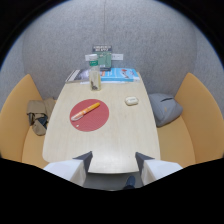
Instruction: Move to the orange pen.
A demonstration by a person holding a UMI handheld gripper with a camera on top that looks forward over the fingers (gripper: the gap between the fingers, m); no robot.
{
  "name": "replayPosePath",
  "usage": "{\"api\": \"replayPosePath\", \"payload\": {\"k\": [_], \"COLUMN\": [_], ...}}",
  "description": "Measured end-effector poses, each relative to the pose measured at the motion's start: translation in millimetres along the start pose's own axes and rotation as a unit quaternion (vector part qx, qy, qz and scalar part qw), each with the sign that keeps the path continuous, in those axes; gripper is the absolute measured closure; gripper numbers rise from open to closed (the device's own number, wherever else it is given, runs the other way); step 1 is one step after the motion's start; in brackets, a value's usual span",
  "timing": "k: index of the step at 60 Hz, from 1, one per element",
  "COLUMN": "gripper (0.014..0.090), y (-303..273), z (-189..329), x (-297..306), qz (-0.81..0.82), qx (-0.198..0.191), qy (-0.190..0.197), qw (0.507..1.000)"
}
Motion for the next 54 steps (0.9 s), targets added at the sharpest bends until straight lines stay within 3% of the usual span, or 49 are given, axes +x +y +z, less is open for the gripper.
{"api": "replayPosePath", "payload": {"k": [14,32,54], "gripper": [0.0181,0.018,0.0175], "y": [0.7,2.0,-25.8], "z": [4.6,17.4,70.7], "x": [-11.5,-71.5,-105.8], "qz": [0.002,-0.01,-0.021], "qx": [0.0,-0.007,-0.007], "qy": [-0.001,-0.036,-0.04], "qw": [1.0,0.999,0.999]}}
